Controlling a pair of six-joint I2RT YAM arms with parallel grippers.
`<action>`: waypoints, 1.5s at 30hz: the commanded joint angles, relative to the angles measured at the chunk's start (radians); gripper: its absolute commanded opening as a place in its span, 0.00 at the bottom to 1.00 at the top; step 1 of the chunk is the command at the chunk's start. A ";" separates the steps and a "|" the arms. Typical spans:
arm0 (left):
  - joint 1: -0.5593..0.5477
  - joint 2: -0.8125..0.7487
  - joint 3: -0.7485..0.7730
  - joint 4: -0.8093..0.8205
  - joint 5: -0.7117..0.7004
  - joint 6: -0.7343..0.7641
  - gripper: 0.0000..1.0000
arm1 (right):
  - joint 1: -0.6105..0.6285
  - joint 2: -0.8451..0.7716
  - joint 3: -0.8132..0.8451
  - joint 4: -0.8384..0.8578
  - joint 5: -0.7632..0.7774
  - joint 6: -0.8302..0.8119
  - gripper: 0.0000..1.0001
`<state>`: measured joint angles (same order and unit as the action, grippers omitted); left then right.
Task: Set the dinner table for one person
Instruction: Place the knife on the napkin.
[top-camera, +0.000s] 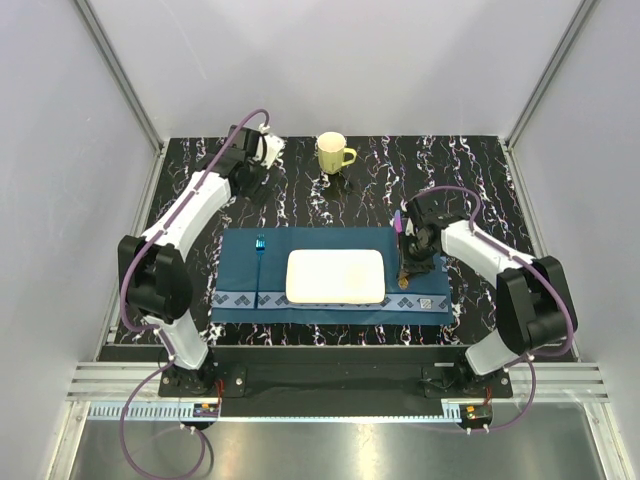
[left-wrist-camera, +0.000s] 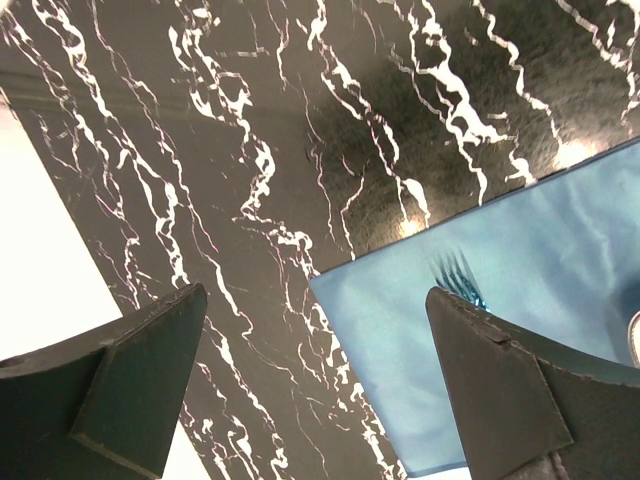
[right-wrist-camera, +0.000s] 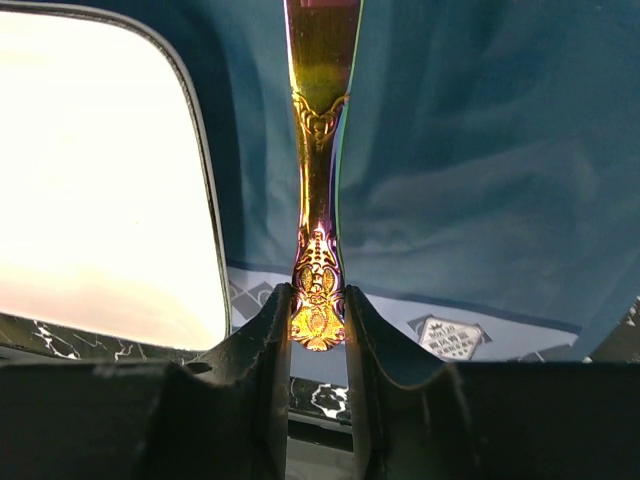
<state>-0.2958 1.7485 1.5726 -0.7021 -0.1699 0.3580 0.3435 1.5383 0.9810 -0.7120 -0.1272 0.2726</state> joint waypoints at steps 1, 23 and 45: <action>-0.003 0.000 0.058 0.018 -0.028 -0.022 0.99 | 0.009 0.048 0.007 0.055 -0.037 0.020 0.00; -0.014 -0.037 0.061 0.021 -0.011 -0.040 0.99 | 0.121 0.091 -0.033 0.085 -0.016 0.046 0.00; -0.043 0.003 0.104 0.018 -0.023 -0.001 0.99 | 0.051 0.042 -0.067 0.089 -0.021 0.076 0.00</action>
<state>-0.3298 1.7500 1.6161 -0.7109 -0.1722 0.3420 0.3946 1.5742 0.9081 -0.6468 -0.1257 0.3408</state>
